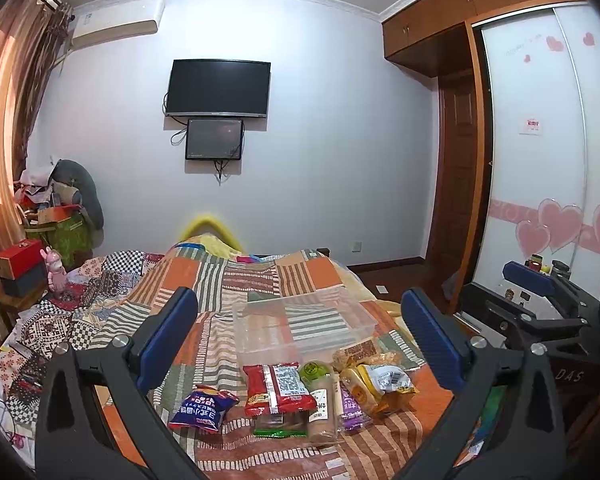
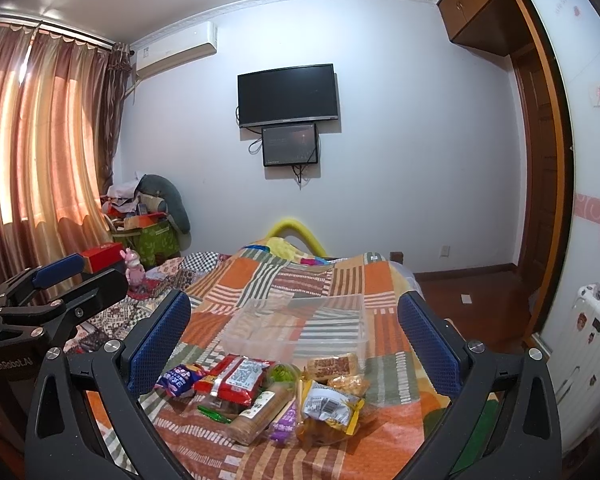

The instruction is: Organize snacks

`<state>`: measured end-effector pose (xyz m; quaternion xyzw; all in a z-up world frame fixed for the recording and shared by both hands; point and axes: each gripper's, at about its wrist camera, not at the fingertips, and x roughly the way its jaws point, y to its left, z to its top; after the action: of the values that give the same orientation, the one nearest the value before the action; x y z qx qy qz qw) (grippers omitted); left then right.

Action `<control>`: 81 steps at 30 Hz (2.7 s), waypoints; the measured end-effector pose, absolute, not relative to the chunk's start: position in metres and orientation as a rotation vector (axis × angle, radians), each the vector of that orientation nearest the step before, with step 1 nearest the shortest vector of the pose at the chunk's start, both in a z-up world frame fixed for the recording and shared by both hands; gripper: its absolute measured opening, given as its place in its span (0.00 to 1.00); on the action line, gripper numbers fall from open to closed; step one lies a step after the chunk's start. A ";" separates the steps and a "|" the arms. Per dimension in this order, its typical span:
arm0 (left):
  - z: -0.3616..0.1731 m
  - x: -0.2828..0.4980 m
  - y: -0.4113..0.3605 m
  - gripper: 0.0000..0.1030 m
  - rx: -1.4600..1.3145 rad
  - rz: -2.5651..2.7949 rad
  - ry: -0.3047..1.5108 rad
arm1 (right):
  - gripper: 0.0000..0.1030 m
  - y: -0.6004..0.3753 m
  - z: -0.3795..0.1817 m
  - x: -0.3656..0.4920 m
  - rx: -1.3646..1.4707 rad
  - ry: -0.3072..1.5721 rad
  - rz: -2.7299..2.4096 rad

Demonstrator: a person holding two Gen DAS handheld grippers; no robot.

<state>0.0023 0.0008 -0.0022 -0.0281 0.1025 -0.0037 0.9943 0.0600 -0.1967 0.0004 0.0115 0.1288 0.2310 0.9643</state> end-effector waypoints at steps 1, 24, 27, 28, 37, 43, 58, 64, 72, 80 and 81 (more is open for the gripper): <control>-0.003 0.003 0.001 1.00 -0.057 -0.008 0.207 | 1.00 -0.197 0.000 0.060 0.025 0.263 0.469; -0.067 0.056 0.044 1.00 -0.099 -0.032 0.405 | 1.00 -0.200 -0.052 0.106 0.022 0.479 0.461; -0.085 0.069 0.062 1.00 -0.098 -0.011 0.476 | 1.00 -0.200 -0.068 0.115 -0.002 0.543 0.446; -0.094 0.075 0.069 1.00 -0.109 0.000 0.501 | 1.00 -0.200 -0.076 0.120 -0.011 0.574 0.440; -0.153 0.119 0.118 1.00 -0.125 0.018 0.689 | 1.00 -0.200 -0.108 0.146 0.023 0.734 0.456; -0.193 0.147 0.140 0.97 -0.147 0.026 0.781 | 1.00 -0.194 -0.122 0.155 -0.004 0.783 0.437; -0.250 0.178 0.154 0.76 -0.206 0.019 0.915 | 0.91 -0.179 -0.136 0.168 -0.053 0.828 0.423; -0.248 0.173 0.155 0.67 -0.220 0.026 0.911 | 0.79 -0.190 -0.133 0.168 -0.008 0.836 0.435; -0.232 0.154 0.147 0.65 -0.205 0.046 0.898 | 0.58 -0.199 -0.129 0.167 0.021 0.853 0.468; -0.191 0.141 0.136 0.65 -0.180 0.045 0.817 | 0.48 -0.205 -0.117 0.161 0.035 0.809 0.471; -0.182 0.140 0.133 0.65 -0.177 0.039 0.800 | 0.48 -0.206 -0.114 0.161 0.035 0.800 0.472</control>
<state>0.1404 0.1334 -0.1822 -0.0859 0.3890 0.0191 0.9170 0.1614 -0.2059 -0.1145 0.0167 0.3856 0.2274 0.8941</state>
